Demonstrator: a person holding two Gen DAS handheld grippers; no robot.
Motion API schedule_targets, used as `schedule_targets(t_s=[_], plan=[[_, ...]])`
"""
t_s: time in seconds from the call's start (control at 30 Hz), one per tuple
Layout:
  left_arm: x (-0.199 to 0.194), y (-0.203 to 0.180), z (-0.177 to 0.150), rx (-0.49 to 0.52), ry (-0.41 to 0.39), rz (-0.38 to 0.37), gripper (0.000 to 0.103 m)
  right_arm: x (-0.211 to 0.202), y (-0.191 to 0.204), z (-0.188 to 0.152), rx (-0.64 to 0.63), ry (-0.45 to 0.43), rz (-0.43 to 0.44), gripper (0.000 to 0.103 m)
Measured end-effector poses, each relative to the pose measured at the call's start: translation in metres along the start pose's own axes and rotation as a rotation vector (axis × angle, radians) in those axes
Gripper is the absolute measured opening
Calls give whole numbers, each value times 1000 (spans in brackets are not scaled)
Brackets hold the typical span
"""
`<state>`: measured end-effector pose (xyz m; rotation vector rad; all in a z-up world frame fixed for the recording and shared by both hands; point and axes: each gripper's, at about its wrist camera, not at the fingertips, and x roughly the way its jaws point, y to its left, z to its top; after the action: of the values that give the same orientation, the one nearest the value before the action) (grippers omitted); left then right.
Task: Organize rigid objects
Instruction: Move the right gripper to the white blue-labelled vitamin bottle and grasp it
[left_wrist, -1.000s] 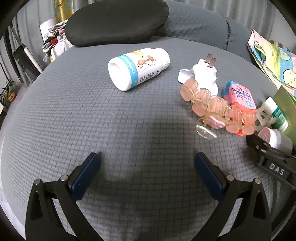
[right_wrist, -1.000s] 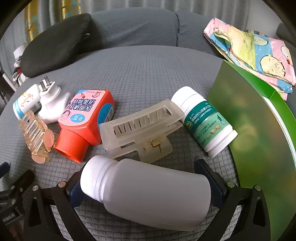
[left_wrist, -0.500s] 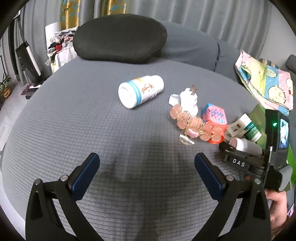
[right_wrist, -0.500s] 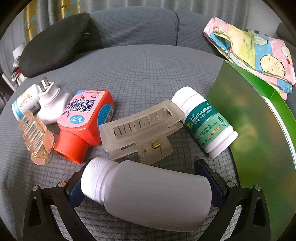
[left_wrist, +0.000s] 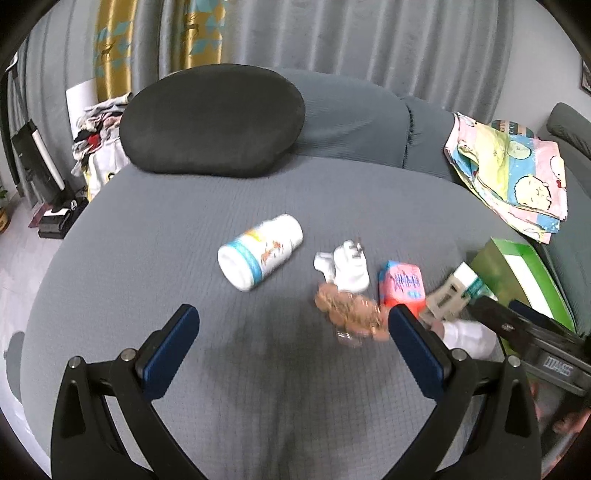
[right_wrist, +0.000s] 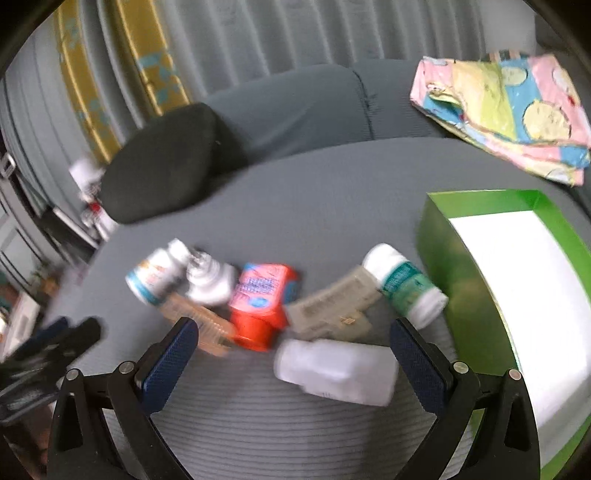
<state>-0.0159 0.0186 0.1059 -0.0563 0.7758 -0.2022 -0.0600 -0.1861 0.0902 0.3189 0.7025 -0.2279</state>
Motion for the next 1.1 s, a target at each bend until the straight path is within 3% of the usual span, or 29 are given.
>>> schedule_targets(t_s=[0.17, 0.27, 0.37, 0.47, 0.6, 0.93, 1.03, 1.1], plan=[[10, 20, 14, -56, 0, -33, 102, -3, 16, 16, 43, 4, 148, 102], [20, 38, 16, -113, 14, -41, 102, 9, 32, 32, 48, 51, 231, 98], [32, 50, 18, -154, 35, -55, 101, 22, 54, 46, 13, 79, 243, 97], [45, 58, 20, -184, 60, -66, 101, 47, 85, 64, -67, 143, 267, 90], [58, 68, 24, -237, 80, -89, 99, 93, 120, 77, -133, 253, 289, 90], [84, 91, 27, -396, 102, -117, 90, 166, 165, 79, -283, 369, 278, 90], [91, 92, 25, -426, 118, -137, 87, 181, 173, 77, -291, 393, 273, 77], [94, 89, 25, -428, 124, -140, 85, 188, 175, 76, -304, 404, 273, 77]])
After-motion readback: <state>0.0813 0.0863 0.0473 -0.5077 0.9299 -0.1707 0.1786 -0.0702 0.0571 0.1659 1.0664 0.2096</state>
